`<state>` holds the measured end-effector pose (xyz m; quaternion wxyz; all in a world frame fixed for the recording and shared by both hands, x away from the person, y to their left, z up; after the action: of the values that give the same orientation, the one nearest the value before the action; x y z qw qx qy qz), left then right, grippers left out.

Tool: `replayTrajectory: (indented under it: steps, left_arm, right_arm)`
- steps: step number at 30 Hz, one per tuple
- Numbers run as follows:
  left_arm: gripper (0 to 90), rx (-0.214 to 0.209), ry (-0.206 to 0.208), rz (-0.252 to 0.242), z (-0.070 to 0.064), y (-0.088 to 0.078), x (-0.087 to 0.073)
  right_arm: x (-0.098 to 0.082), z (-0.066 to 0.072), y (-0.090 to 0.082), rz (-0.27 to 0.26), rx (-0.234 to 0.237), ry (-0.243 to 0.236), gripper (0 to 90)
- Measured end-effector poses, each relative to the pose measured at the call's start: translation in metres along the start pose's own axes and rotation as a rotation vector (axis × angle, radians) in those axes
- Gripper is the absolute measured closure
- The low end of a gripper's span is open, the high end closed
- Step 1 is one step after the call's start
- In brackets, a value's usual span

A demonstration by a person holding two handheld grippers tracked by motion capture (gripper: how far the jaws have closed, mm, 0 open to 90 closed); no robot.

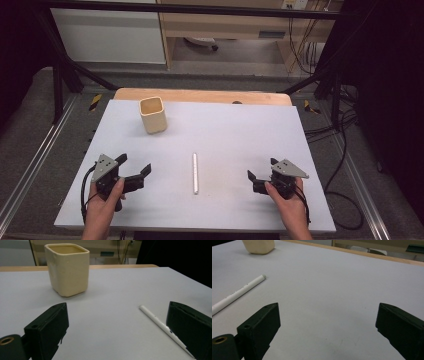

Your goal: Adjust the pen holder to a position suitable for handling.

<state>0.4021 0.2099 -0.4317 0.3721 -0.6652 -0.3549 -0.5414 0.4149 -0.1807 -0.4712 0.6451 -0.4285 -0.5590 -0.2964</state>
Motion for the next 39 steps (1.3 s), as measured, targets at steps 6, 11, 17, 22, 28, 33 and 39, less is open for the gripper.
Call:
replayTrajectory:
  steps: [6, 11, 17, 22, 28, 33, 39]
  left_arm:
    - [4.3, -0.044, 0.005, 0.018, -0.015, 0.001, -0.001]
    - [5.0, -0.058, 0.037, 0.119, -0.033, 0.012, -0.018]
    - [5.7, -0.075, 0.066, 0.181, -0.058, 0.023, -0.032]
    - [5.9, -0.122, 0.091, 0.210, -0.087, 0.037, -0.037]
    - [6.3, -0.163, 0.125, 0.276, -0.118, 0.059, -0.044]
    - [7.1, -0.135, 0.156, 0.322, -0.126, 0.072, -0.054]
    - [7.1, -0.107, 0.178, 0.360, -0.126, 0.076, -0.063]
  right_arm:
    - [-0.002, 0.000, 0.001, 0.007, -0.002, 0.006, 5.8]
    - [-0.004, -0.005, 0.003, 0.020, -0.013, 0.015, 5.3]
    - [-0.007, -0.007, 0.002, 0.027, -0.036, 0.012, 4.2]
    - [-0.007, -0.014, 0.002, 0.027, -0.054, 0.037, 4.2]
    - [-0.007, -0.010, 0.001, 0.022, -0.044, 0.029, 4.2]
    - [-0.006, -0.008, 0.001, 0.020, -0.035, 0.023, 4.2]
    - [-0.006, -0.006, 0.002, 0.023, -0.024, 0.010, 4.1]
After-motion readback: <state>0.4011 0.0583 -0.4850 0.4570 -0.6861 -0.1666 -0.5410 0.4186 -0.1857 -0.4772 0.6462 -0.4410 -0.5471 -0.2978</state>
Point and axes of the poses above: each handheld gripper's, and its own axes: y roughly forward along the jaws, x roughly out of its top, z roughly to its left, the point moved 9 cm from there along y, roughly forward along the jaws, and after that the axes turned 12 degrees about -z, right-handed, at the moved point
